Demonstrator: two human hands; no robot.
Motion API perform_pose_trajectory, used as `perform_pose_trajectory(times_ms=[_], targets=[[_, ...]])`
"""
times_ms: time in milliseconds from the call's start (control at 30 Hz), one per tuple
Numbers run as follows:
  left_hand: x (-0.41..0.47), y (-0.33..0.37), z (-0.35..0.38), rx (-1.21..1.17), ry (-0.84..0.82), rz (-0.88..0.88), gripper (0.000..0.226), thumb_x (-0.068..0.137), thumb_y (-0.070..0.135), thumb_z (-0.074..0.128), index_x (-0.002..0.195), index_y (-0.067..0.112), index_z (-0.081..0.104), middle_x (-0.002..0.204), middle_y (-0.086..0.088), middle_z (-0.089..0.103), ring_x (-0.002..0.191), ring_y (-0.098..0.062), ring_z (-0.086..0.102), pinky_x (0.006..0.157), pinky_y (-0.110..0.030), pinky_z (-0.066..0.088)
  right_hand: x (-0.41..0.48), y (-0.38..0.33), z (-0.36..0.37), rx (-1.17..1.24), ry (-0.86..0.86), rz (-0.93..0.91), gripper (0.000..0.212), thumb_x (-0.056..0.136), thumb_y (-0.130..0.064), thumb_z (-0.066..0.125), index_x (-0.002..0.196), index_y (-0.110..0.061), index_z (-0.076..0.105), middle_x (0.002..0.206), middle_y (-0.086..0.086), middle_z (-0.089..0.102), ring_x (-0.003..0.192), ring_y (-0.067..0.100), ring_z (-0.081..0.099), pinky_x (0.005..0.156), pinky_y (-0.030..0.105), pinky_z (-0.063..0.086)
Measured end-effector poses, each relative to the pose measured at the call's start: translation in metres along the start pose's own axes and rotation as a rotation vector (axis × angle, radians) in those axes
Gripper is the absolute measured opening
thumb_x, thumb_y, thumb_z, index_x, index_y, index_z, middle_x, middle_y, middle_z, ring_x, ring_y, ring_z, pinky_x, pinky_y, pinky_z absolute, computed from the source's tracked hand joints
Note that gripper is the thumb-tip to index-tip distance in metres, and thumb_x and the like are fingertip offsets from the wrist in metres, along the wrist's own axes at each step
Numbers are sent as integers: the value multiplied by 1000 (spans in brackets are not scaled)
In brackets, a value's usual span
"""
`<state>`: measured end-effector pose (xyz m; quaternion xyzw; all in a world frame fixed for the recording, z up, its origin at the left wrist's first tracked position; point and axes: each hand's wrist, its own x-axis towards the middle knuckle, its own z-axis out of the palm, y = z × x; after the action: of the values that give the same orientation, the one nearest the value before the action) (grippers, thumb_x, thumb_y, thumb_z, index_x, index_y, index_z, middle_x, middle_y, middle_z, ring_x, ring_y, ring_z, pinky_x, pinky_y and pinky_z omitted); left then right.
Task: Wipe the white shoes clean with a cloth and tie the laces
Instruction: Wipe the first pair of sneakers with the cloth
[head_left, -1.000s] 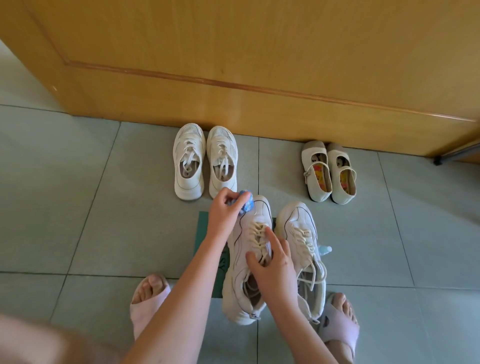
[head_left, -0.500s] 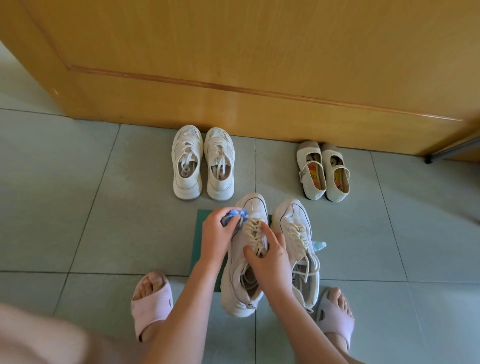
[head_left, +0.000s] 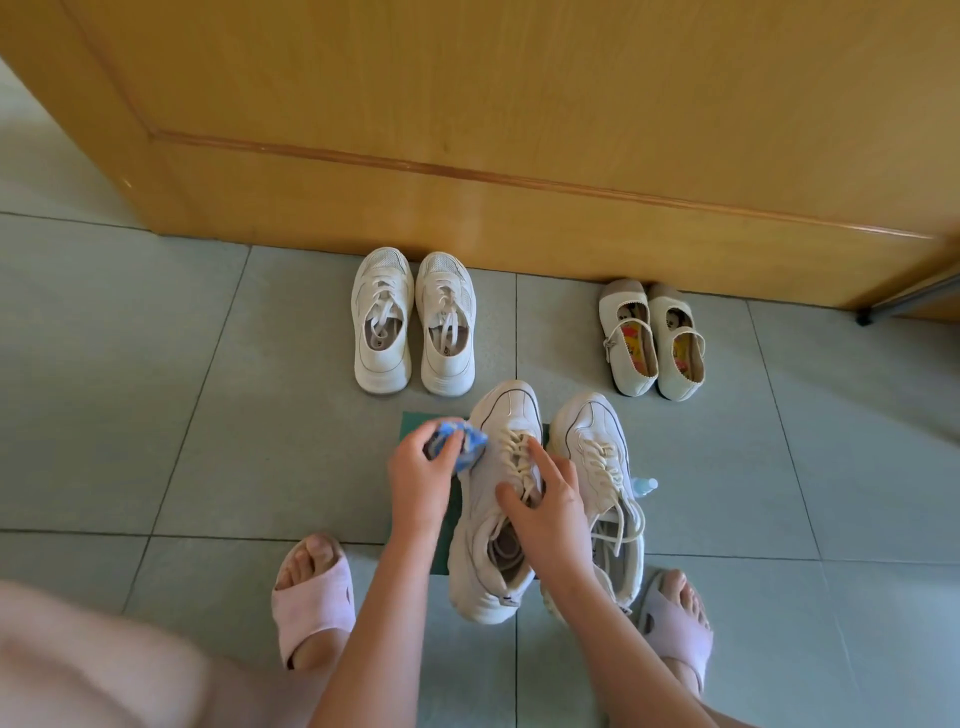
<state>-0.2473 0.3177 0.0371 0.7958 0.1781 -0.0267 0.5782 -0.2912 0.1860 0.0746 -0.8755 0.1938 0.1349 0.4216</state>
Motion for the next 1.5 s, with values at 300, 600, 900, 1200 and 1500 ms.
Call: perform_pose_trajectory(times_ms=[300,600,900,1200,1500], targets=[[16,9,32,162,-46,63,35,84,33,68,103,3,67,94,-8,66,89,-20,61,78,-29,48,1,1,-1,25,2,-1,64,87,-34,61,144,-32,32,132,-12,38,81,-3,50,65,16,42],[-20,1,15,110,-115,28,22,84,24,69,97,7,67,92,-5,61,84,-16,59,73,-27,50,3,2,-1,29,-6,-1,64,88,-30,61,145,-30,31,133,-11,38,95,0,44,57,7,37],[-51,-11,-5,136,-177,-29,25,82,22,71,104,10,68,96,-1,61,81,-6,56,66,-5,41,4,3,-4,57,-45,-2,64,89,-26,62,145,-28,32,131,-7,39,103,4,44,60,7,38],[-39,-12,-32,211,-504,-198,12,84,26,68,92,17,68,85,3,68,75,-7,61,53,-10,38,3,4,-6,84,-63,8,62,89,-29,61,144,-30,33,134,-9,38,99,3,45,58,10,39],[33,38,7,120,-53,37,13,84,19,66,89,7,67,71,-1,58,58,-5,46,48,-10,33,3,3,-5,96,-56,29,61,88,-31,60,144,-32,34,121,-18,35,91,-1,48,58,13,39]])
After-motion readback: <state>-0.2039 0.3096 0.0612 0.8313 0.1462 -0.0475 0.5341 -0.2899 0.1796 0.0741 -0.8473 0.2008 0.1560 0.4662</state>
